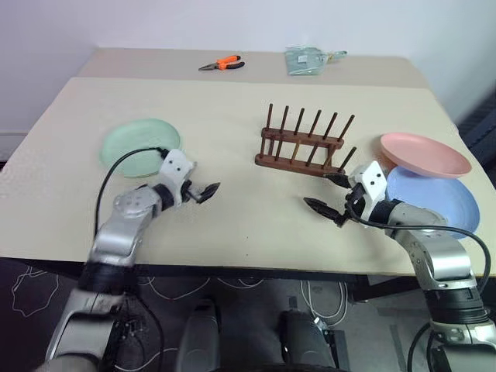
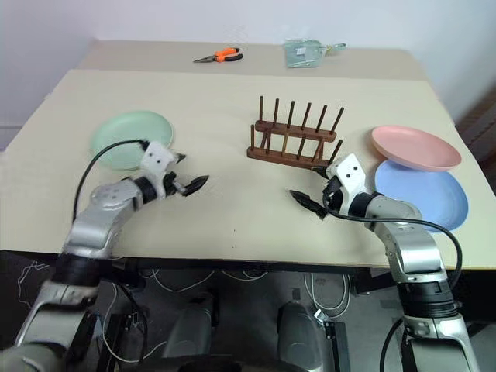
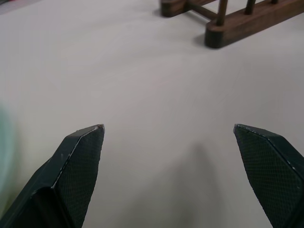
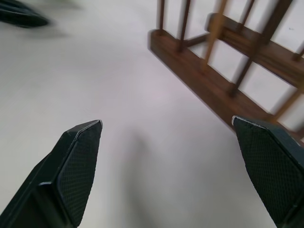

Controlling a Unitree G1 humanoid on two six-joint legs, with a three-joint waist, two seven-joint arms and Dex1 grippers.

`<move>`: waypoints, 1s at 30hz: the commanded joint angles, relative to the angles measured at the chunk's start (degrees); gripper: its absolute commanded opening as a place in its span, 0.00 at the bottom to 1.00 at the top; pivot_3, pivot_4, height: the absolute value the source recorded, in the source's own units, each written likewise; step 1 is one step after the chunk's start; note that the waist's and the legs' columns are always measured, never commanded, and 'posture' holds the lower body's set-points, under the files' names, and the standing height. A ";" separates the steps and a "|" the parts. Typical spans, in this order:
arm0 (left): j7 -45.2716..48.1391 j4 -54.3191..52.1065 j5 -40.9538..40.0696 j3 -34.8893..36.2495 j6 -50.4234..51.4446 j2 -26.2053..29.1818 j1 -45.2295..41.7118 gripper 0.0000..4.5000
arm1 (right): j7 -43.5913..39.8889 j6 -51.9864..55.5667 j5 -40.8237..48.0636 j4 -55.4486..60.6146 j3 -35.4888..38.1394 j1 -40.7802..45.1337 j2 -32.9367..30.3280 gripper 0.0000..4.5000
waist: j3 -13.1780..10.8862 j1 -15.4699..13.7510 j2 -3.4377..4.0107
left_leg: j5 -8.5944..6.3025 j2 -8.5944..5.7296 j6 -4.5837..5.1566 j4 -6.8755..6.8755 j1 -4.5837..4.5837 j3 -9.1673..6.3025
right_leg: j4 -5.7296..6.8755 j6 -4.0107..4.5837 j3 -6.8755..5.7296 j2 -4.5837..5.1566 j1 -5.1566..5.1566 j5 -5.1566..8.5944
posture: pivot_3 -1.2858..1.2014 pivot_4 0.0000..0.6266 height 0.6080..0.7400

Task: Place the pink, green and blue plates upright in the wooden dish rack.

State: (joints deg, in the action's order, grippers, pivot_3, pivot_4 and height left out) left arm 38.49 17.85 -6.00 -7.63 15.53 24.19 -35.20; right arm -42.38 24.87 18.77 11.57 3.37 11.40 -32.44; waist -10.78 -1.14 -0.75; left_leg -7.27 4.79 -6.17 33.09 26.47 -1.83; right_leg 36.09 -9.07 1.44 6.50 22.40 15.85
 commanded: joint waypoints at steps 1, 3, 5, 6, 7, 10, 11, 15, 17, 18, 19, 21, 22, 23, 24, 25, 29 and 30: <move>2.95 18.03 1.68 -1.00 -8.11 -4.44 -10.78 1.00 | 3.79 1.63 0.62 7.61 0.01 -2.30 1.79 1.00 | -0.02 -0.30 -0.04 | 0.00 0.00 0.00 0.02 0.05 0.00 | -0.01 -0.01 0.00 0.00 0.05 -0.01 | 0.52 0.24 1.00; 4.05 26.70 2.76 -1.08 -11.66 -6.01 -15.56 1.00 | 5.41 2.62 0.52 10.27 -0.03 -3.34 2.43 1.00 | -0.02 0.18 -0.04 | -0.03 0.00 0.05 0.02 0.09 0.02 | -0.06 -0.01 0.01 0.00 0.08 -0.01 | 0.52 0.24 1.00; 4.07 37.71 5.44 -2.59 -16.05 -9.79 -22.01 1.00 | 7.43 3.29 0.71 12.57 1.49 -5.25 2.75 1.00 | -0.02 0.38 -0.05 | -0.03 0.01 0.05 -0.07 0.07 0.01 | -0.03 -0.07 0.00 0.00 0.12 0.00 | 0.52 0.24 1.00; 3.93 41.94 6.87 -3.40 -18.31 -11.52 -24.37 1.00 | 8.28 3.76 0.86 13.99 2.04 -6.45 2.82 1.00 | -0.02 0.31 -0.05 | -0.03 0.01 0.05 -0.08 0.06 -0.01 | 0.00 -0.10 -0.02 0.00 0.12 0.02 | 0.52 0.24 1.00; 3.67 45.22 7.66 -3.56 -19.56 -12.92 -26.14 1.00 | 8.95 4.21 1.03 15.18 2.42 -7.40 2.83 1.00 | -0.02 0.16 -0.05 | -0.03 0.01 0.05 -0.08 0.07 -0.01 | 0.00 -0.12 -0.04 0.00 0.10 0.03 | 0.52 0.24 1.00; 1.87 51.21 9.06 -2.76 -21.44 -15.24 -29.11 1.00 | 10.53 5.42 1.23 17.72 2.69 -8.89 2.82 1.00 | -0.03 0.29 -0.07 | -0.04 -0.01 0.05 -0.06 0.14 -0.01 | -0.07 -0.13 -0.03 0.01 0.09 0.05 | 0.52 0.24 1.00; 1.75 52.32 9.38 -2.49 -22.21 -15.81 -29.62 1.00 | 10.89 5.67 1.31 18.12 2.80 -9.13 2.78 1.00 | -0.03 0.46 -0.07 | -0.04 -0.01 0.06 -0.06 0.14 -0.01 | -0.06 -0.13 -0.03 0.01 0.09 0.05 | 0.52 0.24 1.00; 0.49 55.00 9.75 -1.39 -23.20 -18.78 -30.30 0.88 | 11.85 6.35 1.28 19.67 2.67 -10.46 2.62 1.00 | -0.01 0.37 -0.05 | -0.04 0.01 0.05 -0.08 0.05 -0.01 | 0.02 -0.12 -0.03 0.00 0.08 0.05 | 0.52 0.24 1.00; -0.35 55.43 9.98 -0.77 -23.41 -19.34 -29.94 0.71 | 12.17 6.36 1.09 19.90 2.41 -10.67 2.60 1.00 | -0.02 0.27 -0.05 | -0.04 0.00 0.05 -0.04 0.09 -0.01 | -0.02 -0.11 -0.03 0.01 0.05 0.05 | 0.52 0.24 1.00; -0.39 55.40 10.04 -0.60 -23.63 -19.48 -29.60 0.62 | 12.14 6.22 1.03 19.77 2.41 -10.73 2.55 1.00 | -0.01 0.27 -0.05 | -0.04 -0.01 0.05 -0.03 0.08 -0.01 | -0.02 -0.11 -0.03 0.01 0.04 0.05 | 0.52 0.24 1.00; -0.30 55.32 10.09 -0.49 -23.83 -19.57 -29.31 0.51 | 12.07 6.11 1.01 19.68 2.45 -10.79 2.48 1.00 | -0.02 0.30 -0.05 | -0.04 0.00 0.05 -0.04 0.07 -0.02 | -0.02 -0.11 -0.03 0.01 0.03 0.05 | 0.52 0.24 1.00; 0.13 54.94 10.16 -0.27 -24.25 -19.73 -28.58 0.31 | 11.57 5.73 0.94 19.26 2.53 -10.95 2.13 1.00 | -0.01 0.32 -0.05 | -0.04 0.00 0.05 -0.04 0.06 -0.02 | -0.01 -0.11 -0.03 0.01 0.04 0.05 | 0.52 0.24 1.00; 0.30 54.81 10.23 -0.17 -24.38 -19.76 -28.35 0.23 | 11.37 5.63 0.93 19.15 2.55 -11.01 2.00 1.00 | -0.01 0.33 -0.05 | -0.04 0.00 0.05 -0.04 0.06 -0.02 | -0.01 -0.11 -0.03 0.01 0.03 0.05 | 0.52 0.24 1.00; 0.89 54.23 10.44 -0.33 -25.09 -19.73 -27.74 0.14 | 10.91 5.55 1.03 18.98 2.71 -11.27 1.68 1.00 | -0.01 0.38 -0.05 | -0.04 0.00 0.05 -0.04 0.05 -0.02 | 0.00 -0.11 -0.03 0.01 0.02 0.05 | 0.52 0.24 1.00; 2.02 53.44 10.33 -0.32 -25.86 -19.71 -27.08 0.14 | 10.31 5.63 1.27 18.84 2.92 -11.52 1.22 1.00 | -0.01 0.40 -0.05 | -0.04 0.00 0.05 -0.04 0.03 -0.02 | 0.01 -0.11 -0.03 0.00 0.02 0.05 | 0.52 0.24 1.00; 3.25 52.60 10.06 -0.23 -26.57 -19.68 -26.46 0.14 | 9.63 5.75 1.58 18.71 3.18 -11.79 0.72 1.00 | -0.01 0.41 -0.04 | -0.04 0.00 0.05 -0.04 0.03 -0.02 | 0.01 -0.11 -0.03 0.00 0.03 0.05 | 0.52 0.24 1.00; 8.22 47.20 7.97 0.78 -27.68 -19.09 -23.67 0.14 | 7.34 4.96 1.80 16.93 4.55 -12.02 -1.32 1.00 | -0.01 0.37 -0.04 | -0.04 0.00 0.05 -0.05 0.04 -0.02 | 0.01 -0.11 -0.03 0.00 0.02 0.05 | 0.52 0.24 1.00; 9.22 45.57 7.62 0.90 -27.56 -18.75 -22.91 0.14 | 6.87 4.61 1.77 16.14 4.89 -11.80 -1.73 1.00 | -0.01 0.38 -0.04 | -0.04 0.00 0.05 -0.05 0.03 -0.02 | 0.01 -0.11 -0.03 0.00 0.02 0.05 | 0.52 0.24 1.00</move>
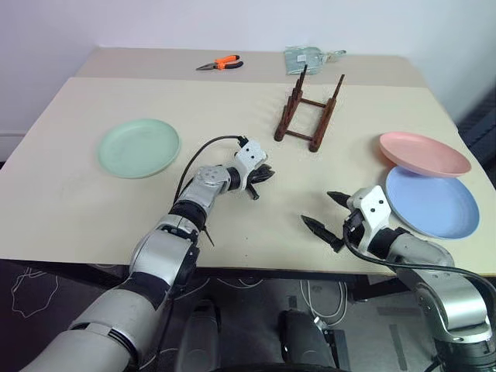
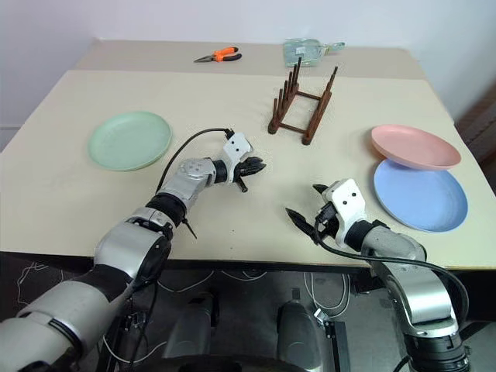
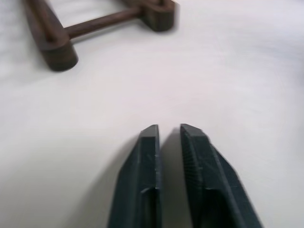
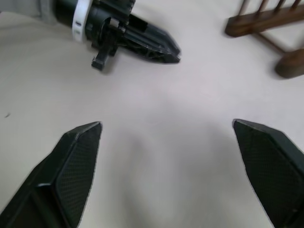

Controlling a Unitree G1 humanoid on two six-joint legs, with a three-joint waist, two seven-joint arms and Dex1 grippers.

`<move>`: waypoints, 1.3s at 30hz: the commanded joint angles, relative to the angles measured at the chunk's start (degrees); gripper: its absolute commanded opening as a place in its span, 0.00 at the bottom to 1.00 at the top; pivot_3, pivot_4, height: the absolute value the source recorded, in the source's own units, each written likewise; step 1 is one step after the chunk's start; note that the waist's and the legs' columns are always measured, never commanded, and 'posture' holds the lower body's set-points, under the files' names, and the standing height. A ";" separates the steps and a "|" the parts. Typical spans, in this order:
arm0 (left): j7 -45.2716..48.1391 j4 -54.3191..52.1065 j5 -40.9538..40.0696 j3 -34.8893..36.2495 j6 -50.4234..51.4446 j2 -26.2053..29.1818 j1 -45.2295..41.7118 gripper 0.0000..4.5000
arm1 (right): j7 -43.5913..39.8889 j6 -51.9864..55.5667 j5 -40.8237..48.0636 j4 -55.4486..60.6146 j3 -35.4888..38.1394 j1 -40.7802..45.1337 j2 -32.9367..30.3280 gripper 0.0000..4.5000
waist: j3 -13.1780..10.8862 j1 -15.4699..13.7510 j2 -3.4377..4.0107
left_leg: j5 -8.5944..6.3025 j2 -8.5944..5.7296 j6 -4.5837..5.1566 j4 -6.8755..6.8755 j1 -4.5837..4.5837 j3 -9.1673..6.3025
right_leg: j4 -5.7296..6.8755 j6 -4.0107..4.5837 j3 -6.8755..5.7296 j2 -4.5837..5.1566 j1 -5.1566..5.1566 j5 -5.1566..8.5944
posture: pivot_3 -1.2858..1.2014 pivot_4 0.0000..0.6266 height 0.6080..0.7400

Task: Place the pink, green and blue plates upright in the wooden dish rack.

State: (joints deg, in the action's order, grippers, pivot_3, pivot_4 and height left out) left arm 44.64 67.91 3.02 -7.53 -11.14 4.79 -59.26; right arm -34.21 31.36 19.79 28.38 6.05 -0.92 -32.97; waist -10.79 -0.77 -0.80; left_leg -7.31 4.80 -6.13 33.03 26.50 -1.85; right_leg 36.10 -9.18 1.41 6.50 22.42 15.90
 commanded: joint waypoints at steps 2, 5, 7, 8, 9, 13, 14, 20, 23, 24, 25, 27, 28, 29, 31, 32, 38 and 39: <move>4.03 -7.51 -1.26 0.54 -0.68 1.63 2.64 0.14 | -2.16 -2.76 0.52 -2.27 2.45 1.01 -1.79 1.00 | 0.00 0.04 0.00 | 0.00 0.00 0.00 0.00 0.01 0.00 | 0.00 0.00 0.00 0.00 0.00 0.00 | 0.52 0.24 1.00; 3.83 -10.21 -1.58 0.90 1.55 2.49 3.94 0.14 | -3.17 -3.31 0.71 -4.85 1.64 2.67 -1.81 1.00 | 0.00 0.07 0.00 | 0.00 0.01 0.00 0.00 -0.01 0.00 | 0.01 0.00 0.00 0.00 0.01 0.00 | 0.52 0.24 1.00; 3.70 -11.63 -2.83 1.89 4.35 2.78 4.68 0.25 | -3.27 -2.80 0.63 -7.05 0.79 4.64 -1.50 1.00 | 0.00 0.05 0.00 | 0.00 0.00 0.00 0.01 0.00 0.00 | 0.01 0.00 0.01 0.00 0.00 0.00 | 0.52 0.24 1.00; 3.72 -12.56 -3.12 2.03 5.23 3.00 5.30 0.32 | -2.42 -2.69 -0.21 -8.40 0.34 5.89 -1.13 1.00 | 0.00 0.05 0.00 | 0.00 0.00 0.00 0.01 0.00 0.00 | 0.01 0.00 0.00 0.00 -0.01 0.00 | 0.52 0.24 1.00; 3.65 -13.61 -3.10 1.91 5.56 3.25 5.99 0.42 | -1.41 -3.54 -1.63 -9.82 -0.28 7.19 -0.75 1.00 | 0.00 0.11 0.00 | 0.00 0.00 0.00 0.01 0.00 0.00 | 0.01 0.00 0.00 0.00 -0.01 0.00 | 0.52 0.24 1.00; 0.98 -22.59 -3.47 2.27 8.09 4.60 11.13 0.87 | 8.87 -3.96 -7.46 -16.23 -2.75 16.01 5.54 1.00 | 0.01 0.52 0.02 | 0.01 0.02 0.00 -0.02 -0.04 0.00 | 0.05 -0.01 0.00 0.00 0.02 -0.01 | 0.52 0.24 1.00; 1.41 -26.20 -4.73 2.83 9.84 5.05 13.01 0.97 | 10.99 -4.11 -9.15 -17.54 -3.94 18.17 7.28 1.00 | 0.01 0.46 0.05 | 0.02 0.02 -0.01 -0.03 -0.04 0.00 | 0.07 -0.02 0.01 0.00 0.04 -0.02 | 0.52 0.24 1.00; 5.35 -51.03 -13.81 6.23 24.72 10.90 25.84 0.97 | 23.87 -6.11 -19.46 -32.27 -9.30 30.31 16.03 1.00 | 0.02 1.07 0.15 | 0.04 0.03 -0.04 -0.08 -0.04 -0.01 | 0.16 -0.03 0.00 -0.01 0.06 -0.02 | 0.52 0.24 1.00; 6.96 -60.83 -17.62 7.78 30.98 15.22 30.95 0.97 | 28.82 -8.70 -20.27 -43.47 -7.54 37.07 19.80 1.00 | 0.01 1.54 0.16 | 0.05 0.02 -0.04 -0.08 -0.05 -0.03 | 0.21 -0.03 0.00 -0.01 0.04 -0.03 | 0.52 0.24 1.00; 7.48 -63.40 -18.67 8.18 32.72 16.71 32.42 0.97 | 31.26 -10.00 -20.50 -48.24 -6.45 39.71 20.59 1.00 | 0.01 1.31 0.17 | 0.05 0.03 -0.04 -0.05 -0.04 -0.03 | 0.22 -0.04 0.00 -0.01 0.04 -0.04 | 0.52 0.24 1.00; 7.86 -65.67 -19.47 8.53 33.95 18.12 33.83 0.97 | 33.28 -11.19 -19.91 -53.27 -4.85 42.50 21.41 1.00 | 0.01 1.38 0.18 | 0.05 0.02 -0.04 -0.05 -0.04 -0.03 | 0.22 -0.04 0.00 -0.01 0.03 -0.04 | 0.52 0.24 1.00; 7.62 -68.55 -20.35 8.96 35.54 19.90 35.68 0.97 | 36.41 -14.09 -18.81 -62.23 -2.24 47.32 22.30 1.00 | -0.01 1.63 0.21 | 0.05 0.02 -0.03 -0.04 -0.06 -0.02 | 0.21 -0.02 0.01 -0.01 0.02 -0.05 | 0.52 0.24 1.00; 7.10 -69.40 -20.68 9.16 36.10 20.32 36.31 0.97 | 36.86 -16.04 -18.49 -66.12 -1.54 49.36 22.48 1.00 | -0.01 1.48 0.21 | 0.05 0.03 -0.04 -0.04 -0.06 -0.03 | 0.22 -0.02 0.00 -0.01 0.01 -0.04 | 0.52 0.24 1.00; 6.62 -70.05 -21.06 9.34 36.64 20.55 36.74 0.97 | 36.83 -17.79 -18.27 -69.40 -1.02 51.06 22.64 1.00 | -0.01 1.49 0.21 | 0.05 0.03 -0.03 -0.06 -0.06 -0.03 | 0.22 -0.02 0.00 -0.01 0.02 -0.04 | 0.52 0.24 1.00; 5.92 -71.64 -21.75 9.41 37.58 20.75 37.53 0.97 | 38.26 -20.93 -18.54 -76.26 -0.10 54.57 22.68 1.00 | -0.01 1.59 0.21 | 0.04 0.03 -0.03 -0.08 -0.05 -0.02 | 0.19 -0.02 0.00 -0.01 0.03 -0.04 | 0.52 0.24 1.00; 5.46 -72.70 -22.16 9.36 38.18 20.60 37.85 0.97 | 38.63 -22.21 -18.46 -79.46 0.46 56.19 22.65 1.00 | -0.01 1.70 0.21 | 0.04 0.03 -0.02 -0.09 -0.05 -0.02 | 0.19 -0.02 0.00 -0.01 0.03 -0.04 | 0.52 0.24 1.00; 2.58 -75.57 -23.44 8.61 39.59 18.89 38.36 0.97 | 36.50 -26.45 -17.01 -92.47 2.85 62.54 22.86 0.94 | -0.02 1.97 0.24 | 0.04 0.03 -0.02 -0.12 -0.06 -0.02 | 0.21 -0.03 0.00 -0.01 0.05 -0.04 | 0.52 0.24 1.00; 2.45 -75.56 -23.45 8.45 39.58 18.95 38.33 0.98 | 36.69 -27.01 -16.85 -93.73 3.28 62.96 22.84 0.88 | -0.02 1.97 0.24 | 0.05 0.03 -0.02 -0.12 -0.06 -0.02 | 0.22 -0.03 0.00 -0.01 0.06 -0.04 | 0.52 0.24 1.00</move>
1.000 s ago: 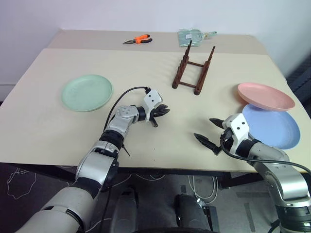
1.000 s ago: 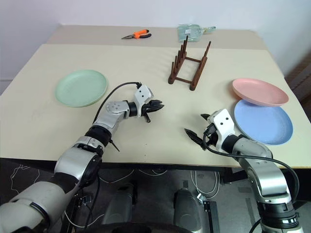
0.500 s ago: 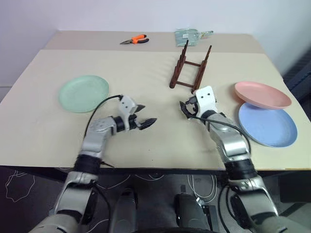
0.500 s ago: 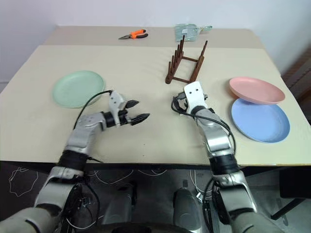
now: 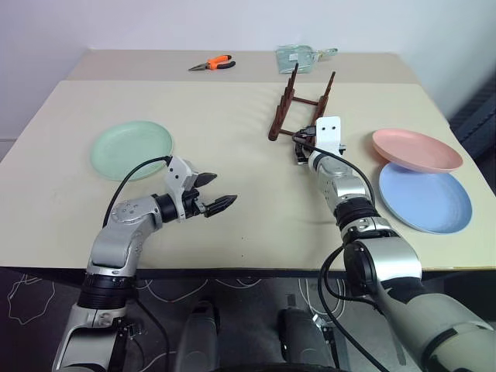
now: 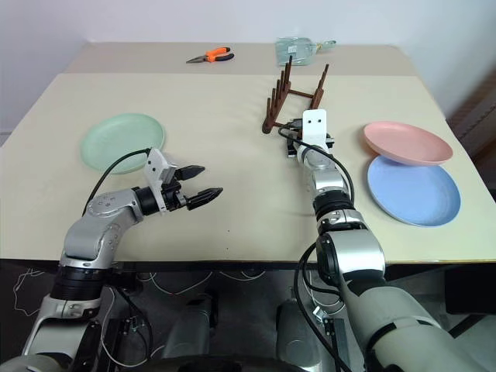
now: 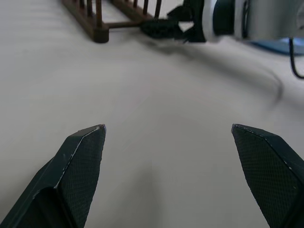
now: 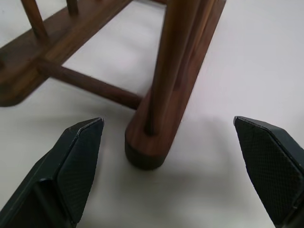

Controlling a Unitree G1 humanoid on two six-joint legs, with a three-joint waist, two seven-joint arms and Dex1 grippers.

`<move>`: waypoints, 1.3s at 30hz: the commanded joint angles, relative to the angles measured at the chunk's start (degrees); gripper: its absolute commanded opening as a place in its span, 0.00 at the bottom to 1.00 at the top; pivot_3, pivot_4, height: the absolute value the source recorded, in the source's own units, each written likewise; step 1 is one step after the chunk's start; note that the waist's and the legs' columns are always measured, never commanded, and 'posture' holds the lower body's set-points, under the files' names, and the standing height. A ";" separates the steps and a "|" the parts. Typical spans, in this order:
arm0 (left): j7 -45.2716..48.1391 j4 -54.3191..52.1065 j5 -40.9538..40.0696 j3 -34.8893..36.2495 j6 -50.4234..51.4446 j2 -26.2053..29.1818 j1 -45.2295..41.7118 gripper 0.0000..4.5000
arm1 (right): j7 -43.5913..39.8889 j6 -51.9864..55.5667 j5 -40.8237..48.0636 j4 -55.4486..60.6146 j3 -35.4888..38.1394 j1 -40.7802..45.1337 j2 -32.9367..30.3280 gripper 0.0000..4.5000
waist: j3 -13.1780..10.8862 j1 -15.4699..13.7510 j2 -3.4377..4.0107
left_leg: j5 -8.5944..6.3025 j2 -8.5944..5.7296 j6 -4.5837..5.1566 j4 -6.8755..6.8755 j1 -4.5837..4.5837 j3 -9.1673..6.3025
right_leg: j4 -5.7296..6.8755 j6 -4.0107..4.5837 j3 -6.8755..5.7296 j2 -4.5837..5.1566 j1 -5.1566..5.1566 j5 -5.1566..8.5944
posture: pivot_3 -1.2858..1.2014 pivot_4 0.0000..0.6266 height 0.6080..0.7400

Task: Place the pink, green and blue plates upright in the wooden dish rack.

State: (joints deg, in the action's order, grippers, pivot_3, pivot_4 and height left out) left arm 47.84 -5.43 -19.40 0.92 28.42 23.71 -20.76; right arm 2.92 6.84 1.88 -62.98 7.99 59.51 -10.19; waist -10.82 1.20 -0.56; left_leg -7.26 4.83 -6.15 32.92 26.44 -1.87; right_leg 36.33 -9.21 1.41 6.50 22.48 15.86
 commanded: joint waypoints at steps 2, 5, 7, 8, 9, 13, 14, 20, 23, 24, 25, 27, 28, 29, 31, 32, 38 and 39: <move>-0.96 -2.12 -1.13 -0.18 0.01 0.12 -0.26 0.98 | -0.26 -3.53 1.20 -4.21 1.79 3.18 -0.07 0.71 | 0.00 0.01 0.00 | 0.00 0.00 0.00 0.00 0.00 0.00 | 0.00 0.00 0.00 0.00 0.00 0.00 | 0.52 0.24 1.00; -1.09 -1.86 -1.30 -0.09 0.03 0.25 -0.56 0.98 | -0.85 -5.19 1.40 -5.38 2.12 3.55 -0.06 0.35 | 0.00 -0.05 0.00 | 0.00 0.00 0.00 0.00 0.00 0.00 | 0.00 0.00 0.00 0.00 0.00 0.00 | 0.52 0.24 1.00; -1.13 -1.82 -1.43 0.08 0.05 0.40 -0.63 0.98 | -1.51 -5.97 1.42 -5.26 2.08 3.45 0.11 0.18 | 0.00 0.08 0.01 | 0.00 0.00 0.00 0.00 0.01 0.01 | -0.01 0.00 0.00 0.00 0.01 0.00 | 0.52 0.24 1.00; -1.16 -1.78 -1.47 0.09 0.01 0.51 -0.60 0.98 | -1.82 -6.21 1.42 -4.89 2.00 3.28 0.24 0.17 | 0.00 0.14 0.01 | 0.00 0.00 0.00 0.00 -0.02 0.00 | 0.00 0.00 0.00 0.00 0.00 0.00 | 0.52 0.24 1.00; -1.20 -1.75 -1.48 0.05 -0.09 0.60 -0.54 0.98 | -1.88 -6.28 1.32 -4.41 1.83 3.05 0.31 0.17 | -0.01 0.19 0.03 | 0.00 0.01 0.00 -0.01 -0.04 0.00 | 0.01 0.00 0.00 -0.01 0.00 0.00 | 0.52 0.24 1.00; -1.61 -1.41 -1.06 -0.46 -0.62 0.75 -0.49 0.98 | -3.02 -5.26 1.13 0.00 0.90 0.68 0.46 0.17 | -0.02 0.11 0.05 | 0.00 0.00 0.00 -0.01 -0.01 0.00 | 0.01 0.00 0.00 -0.01 0.02 0.00 | 0.52 0.24 1.00; -1.74 -1.39 -0.90 -0.60 -0.77 0.82 -0.46 0.98 | -3.98 -4.46 0.88 2.85 0.13 -0.91 0.52 0.17 | -0.01 0.06 0.04 | 0.00 0.00 0.00 -0.01 -0.01 0.00 | 0.01 0.00 0.00 -0.01 0.02 0.00 | 0.52 0.24 1.00; -2.36 -1.61 -1.04 -0.23 -1.13 1.56 0.37 0.98 | -6.98 14.35 3.19 39.83 -1.51 -20.35 -0.83 0.17 | -0.01 -0.54 0.06 | 0.00 0.00 -0.01 -0.04 0.02 -0.01 | 0.00 -0.01 0.00 -0.01 0.03 0.01 | 0.52 0.24 1.00; -2.06 -2.19 -1.29 0.19 -1.16 2.55 1.83 0.98 | -5.54 29.69 7.39 62.98 0.10 -31.69 0.48 0.17 | 0.01 -0.65 0.07 | -0.01 0.00 -0.01 -0.04 0.02 -0.01 | 0.01 0.00 0.00 -0.01 0.03 0.01 | 0.52 0.24 1.00; -1.98 -2.31 -1.38 0.25 -1.15 2.81 2.17 0.98 | -5.24 34.15 8.45 69.61 -0.12 -34.97 0.98 0.17 | 0.01 -0.54 0.08 | -0.01 0.01 -0.01 -0.04 0.02 -0.01 | 0.00 0.01 0.00 0.00 0.03 0.02 | 0.52 0.24 1.00; -1.96 -2.35 -1.51 0.27 -1.14 3.00 2.39 0.98 | -4.96 37.92 9.41 74.83 -0.55 -37.49 1.53 0.17 | 0.01 -0.54 0.09 | -0.01 0.01 -0.01 -0.05 0.02 0.00 | 0.00 0.01 0.00 0.00 0.05 0.02 | 0.52 0.24 1.00; -1.83 -2.15 -1.54 0.07 -1.25 3.29 2.65 0.98 | -4.72 44.61 10.30 84.14 -2.96 -42.05 1.88 0.17 | 0.02 -0.24 0.10 | -0.02 0.03 -0.03 -0.03 0.01 0.00 | 0.00 0.11 0.00 -0.01 0.07 0.06 | 0.52 0.24 1.00; -1.67 -2.01 -1.48 -0.20 -1.33 3.35 2.64 0.98 | -5.38 47.67 10.52 88.69 -5.26 -44.12 1.05 0.17 | 0.03 -0.19 0.11 | -0.02 0.03 -0.03 -0.01 0.01 0.01 | 0.00 0.23 0.01 -0.01 0.09 0.12 | 0.52 0.24 1.00; -1.55 -1.86 -1.50 -0.41 -1.35 3.30 2.57 0.98 | -6.01 50.05 10.65 92.09 -6.93 -45.50 0.37 0.17 | 0.03 -0.09 0.11 | -0.02 0.03 -0.03 0.01 -0.01 0.00 | -0.01 0.28 0.01 -0.01 0.08 0.13 | 0.52 0.24 1.00; -1.45 -1.55 -1.56 -0.79 -1.34 3.03 2.28 0.98 | -6.35 52.80 9.81 95.69 -8.83 -46.33 -1.21 0.17 | 0.03 -0.05 0.11 | -0.03 0.04 -0.03 0.03 -0.02 0.01 | -0.03 0.36 0.02 -0.01 0.08 0.13 | 0.52 0.24 1.00; -1.45 -1.45 -1.58 -0.91 -1.35 2.94 2.19 0.98 | -6.23 53.55 9.42 96.41 -9.07 -46.30 -1.58 0.17 | 0.03 -0.11 0.11 | -0.03 0.04 -0.03 0.04 -0.01 0.01 | -0.05 0.38 0.02 0.00 0.08 0.13 | 0.52 0.24 1.00; -0.97 -0.32 -1.14 -2.60 -1.79 2.71 1.13 0.98 | -6.86 57.06 10.05 97.02 -8.30 -46.30 -1.53 0.58 | 0.05 -0.60 0.07 | -0.03 0.02 -0.01 0.06 0.05 0.00 | -0.21 0.39 0.02 0.00 0.00 0.13 | 0.52 0.24 1.00; -0.95 -0.21 -1.20 -2.57 -1.78 2.75 1.03 0.98 | -7.02 56.54 9.51 97.02 -8.92 -46.22 -2.30 0.69 | 0.05 -0.56 0.07 | -0.03 0.02 -0.01 0.06 0.05 0.00 | -0.21 0.38 0.02 0.00 0.02 0.13 | 0.52 0.24 1.00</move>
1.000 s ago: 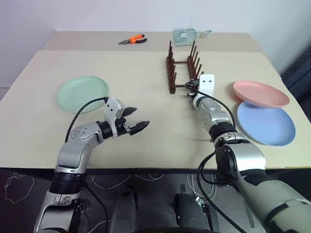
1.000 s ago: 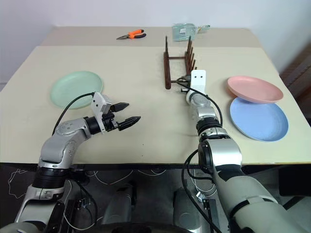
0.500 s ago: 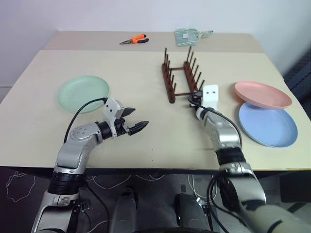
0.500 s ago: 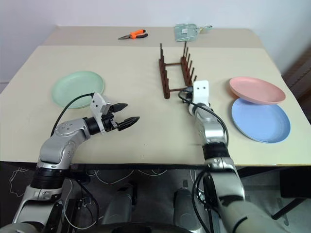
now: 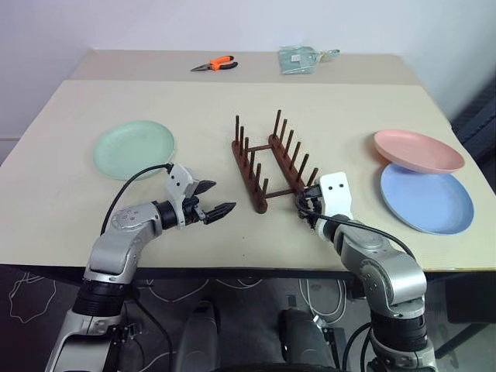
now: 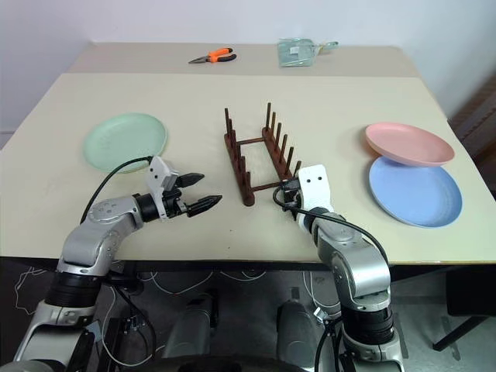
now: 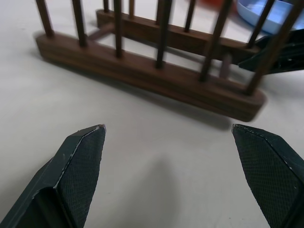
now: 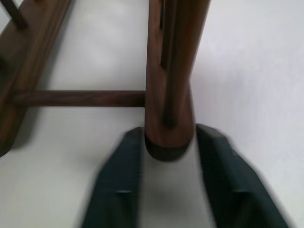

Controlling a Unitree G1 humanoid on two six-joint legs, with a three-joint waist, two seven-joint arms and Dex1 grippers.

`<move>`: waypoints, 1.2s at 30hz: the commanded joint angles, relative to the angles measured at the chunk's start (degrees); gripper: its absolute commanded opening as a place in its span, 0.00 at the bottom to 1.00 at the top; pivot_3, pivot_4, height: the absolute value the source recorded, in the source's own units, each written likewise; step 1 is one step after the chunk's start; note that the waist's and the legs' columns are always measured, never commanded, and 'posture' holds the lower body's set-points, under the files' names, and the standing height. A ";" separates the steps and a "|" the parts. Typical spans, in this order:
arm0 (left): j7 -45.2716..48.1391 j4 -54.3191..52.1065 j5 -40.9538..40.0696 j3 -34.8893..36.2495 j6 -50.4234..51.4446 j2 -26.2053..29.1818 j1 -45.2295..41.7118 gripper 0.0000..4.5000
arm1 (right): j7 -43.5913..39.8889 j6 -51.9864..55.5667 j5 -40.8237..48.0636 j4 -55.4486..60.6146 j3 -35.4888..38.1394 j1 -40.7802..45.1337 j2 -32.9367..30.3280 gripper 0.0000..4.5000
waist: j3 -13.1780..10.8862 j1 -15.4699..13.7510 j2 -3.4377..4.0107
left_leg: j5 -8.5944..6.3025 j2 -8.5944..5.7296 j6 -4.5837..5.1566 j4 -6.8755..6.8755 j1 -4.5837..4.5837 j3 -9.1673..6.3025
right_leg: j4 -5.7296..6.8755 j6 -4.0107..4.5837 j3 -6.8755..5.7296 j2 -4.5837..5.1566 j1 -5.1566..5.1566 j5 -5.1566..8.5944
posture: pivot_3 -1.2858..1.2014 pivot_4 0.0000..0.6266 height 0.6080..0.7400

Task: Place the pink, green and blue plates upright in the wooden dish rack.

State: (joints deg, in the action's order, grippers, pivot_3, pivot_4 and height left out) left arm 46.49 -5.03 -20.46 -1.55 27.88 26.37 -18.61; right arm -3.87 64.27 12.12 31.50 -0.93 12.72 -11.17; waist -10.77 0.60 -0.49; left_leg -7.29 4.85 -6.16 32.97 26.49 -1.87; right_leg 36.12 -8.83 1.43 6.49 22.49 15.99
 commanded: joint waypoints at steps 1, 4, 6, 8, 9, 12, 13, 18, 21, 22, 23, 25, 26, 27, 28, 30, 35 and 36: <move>0.43 -0.55 -0.17 -0.09 -1.23 0.13 -1.15 0.98 | -0.44 -1.42 -1.22 2.58 -0.61 0.62 -2.11 0.80 | 0.00 0.07 0.00 | 0.00 0.00 0.00 0.00 0.00 0.00 | 0.01 0.00 0.00 0.00 0.01 0.00 | 0.52 0.24 1.00; 0.58 -0.95 -0.40 -0.02 -0.88 0.33 -0.82 0.98 | -3.20 -5.62 -2.73 3.74 -2.47 -0.30 -7.08 0.99 | 0.00 0.10 0.00 | 0.00 0.00 0.00 0.00 0.00 0.00 | 0.01 0.00 0.00 0.00 0.02 0.00 | 0.52 0.24 1.00; 0.61 -1.32 -0.60 0.05 -0.52 0.38 -0.53 0.98 | -8.51 -10.67 -1.51 4.88 -1.97 -1.82 -11.34 0.99 | 0.00 0.06 0.00 | 0.00 0.00 0.00 0.00 0.00 0.00 | 0.01 0.00 0.00 0.00 0.02 0.00 | 0.52 0.24 1.00; 0.74 -1.97 -0.89 0.02 -0.05 0.50 -0.05 0.98 | -18.84 -16.15 2.98 6.58 1.08 -5.73 -17.24 0.84 | 0.00 -0.08 -0.01 | 0.00 0.00 0.01 0.00 0.00 0.00 | -0.01 -0.01 0.00 0.00 0.01 0.01 | 0.52 0.24 1.00; 0.90 -2.24 -1.01 0.00 0.08 0.57 0.17 0.98 | -24.04 -19.08 4.53 7.13 2.36 -8.26 -20.78 0.75 | 0.00 -0.17 -0.01 | -0.01 -0.01 0.03 0.00 0.01 0.00 | -0.05 -0.01 0.00 0.00 -0.03 0.01 | 0.52 0.24 1.00; 1.28 -2.66 -1.20 -0.28 0.58 0.72 0.39 0.98 | -30.70 -24.74 5.59 3.92 5.67 -12.67 -26.93 0.45 | -0.01 -0.04 -0.04 | -0.06 -0.02 0.09 0.01 0.00 0.00 | -0.14 -0.02 0.00 0.01 -0.11 0.03 | 0.52 0.24 1.00; 1.52 -2.72 -1.23 -0.46 0.65 0.79 0.41 0.98 | -31.17 -26.18 5.03 2.08 6.01 -12.84 -27.87 0.32 | -0.01 0.14 -0.05 | -0.06 -0.02 0.09 0.02 -0.02 0.01 | -0.13 -0.02 0.00 0.01 -0.10 0.03 | 0.52 0.24 1.00; 2.80 -3.68 -1.51 -1.87 1.24 0.93 0.61 0.98 | -27.44 -37.41 -6.66 -10.75 -0.10 -7.94 -29.78 0.01 | -0.01 0.42 -0.05 | -0.05 -0.01 0.08 0.10 -0.10 0.01 | -0.08 0.07 0.01 0.01 -0.09 -0.04 | 0.52 0.24 1.00; 3.93 -5.47 -1.05 -3.84 1.60 1.74 1.41 0.98 | -24.59 -44.63 -12.96 -20.72 -5.07 -2.22 -27.46 0.01 | -0.01 0.26 -0.05 | -0.05 -0.01 0.08 0.08 -0.06 0.01 | -0.09 0.06 0.01 0.01 -0.06 -0.03 | 0.52 0.24 1.00; 4.24 -6.02 -1.02 -4.26 1.71 1.98 1.66 0.98 | -23.96 -46.47 -14.45 -23.32 -6.18 -0.81 -26.78 0.01 | -0.01 0.24 -0.05 | -0.05 -0.01 0.08 0.07 -0.05 0.01 | -0.09 0.05 0.01 0.01 -0.05 -0.03 | 0.52 0.24 1.00; 4.33 -6.63 -0.88 -4.74 1.71 2.18 1.93 0.98 | -23.49 -48.20 -15.41 -25.76 -7.01 0.55 -25.82 0.01 | -0.02 0.21 -0.05 | -0.05 -0.02 0.08 0.06 -0.05 0.01 | -0.09 0.04 0.02 0.01 -0.04 -0.03 | 0.52 0.24 1.00; 4.21 -7.93 -0.68 -5.71 1.93 2.41 2.37 0.98 | -23.74 -50.05 -15.51 -28.49 -7.89 2.77 -23.58 0.01 | -0.02 0.16 -0.05 | -0.04 -0.02 0.08 0.04 -0.04 0.01 | -0.09 0.01 0.01 0.01 -0.04 -0.01 | 0.52 0.24 1.00; 4.09 -8.43 -0.66 -6.04 2.03 2.45 2.52 0.98 | -23.97 -50.85 -15.62 -29.26 -8.09 3.36 -22.92 0.01 | -0.02 0.08 -0.05 | -0.04 -0.02 0.08 0.04 -0.04 0.01 | -0.08 0.01 0.01 0.01 -0.05 -0.01 | 0.52 0.24 1.00; 3.83 -9.12 -0.70 -6.38 2.20 2.38 2.69 0.98 | -24.81 -51.50 -15.47 -29.13 -8.35 3.56 -22.49 0.01 | -0.02 0.03 -0.05 | -0.04 -0.02 0.08 0.04 -0.04 0.01 | -0.08 0.01 0.01 0.01 -0.05 -0.02 | 0.52 0.24 1.00; 3.34 -10.00 -0.84 -6.66 2.56 2.17 2.85 0.98 | -26.19 -51.77 -14.65 -27.69 -8.59 3.22 -22.21 0.01 | -0.02 -0.04 -0.05 | -0.04 -0.03 0.08 0.05 -0.04 0.01 | -0.08 0.01 0.01 0.01 -0.06 -0.01 | 0.52 0.24 1.00; 2.46 -11.63 -1.32 -6.89 3.45 1.81 3.24 0.98 | -28.76 -51.65 -12.85 -23.93 -8.89 1.91 -21.86 0.01 | -0.02 -0.05 -0.05 | -0.04 -0.03 0.08 0.06 -0.03 0.01 | -0.08 0.00 0.01 0.01 -0.08 -0.01 | 0.52 0.24 1.00; 1.48 -13.95 -1.79 -7.10 4.92 1.71 4.17 0.98 | -31.61 -49.18 -10.14 -16.56 -9.45 0.20 -20.21 0.01 | -0.02 0.21 -0.05 | -0.04 -0.02 0.08 0.06 -0.05 0.01 | -0.05 -0.01 0.01 0.01 -0.07 -0.01 | 0.52 0.24 1.00; 1.34 -14.33 -1.88 -7.10 5.18 1.82 4.45 0.98 | -31.90 -48.19 -9.85 -14.78 -10.23 0.41 -19.38 0.01 | -0.02 0.27 -0.05 | -0.04 -0.02 0.08 0.06 -0.06 0.01 | -0.04 -0.01 0.01 0.01 -0.07 -0.01 | 0.52 0.24 1.00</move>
State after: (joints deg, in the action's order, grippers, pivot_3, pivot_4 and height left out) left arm 48.16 -16.92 -21.54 -8.57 32.66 28.08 -14.46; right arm -35.05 15.39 0.63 12.00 -10.64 12.55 -31.76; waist -10.78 0.87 -0.54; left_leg -7.34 4.84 -6.08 33.03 26.42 -1.86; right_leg 36.09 -8.83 1.44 6.50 22.43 15.98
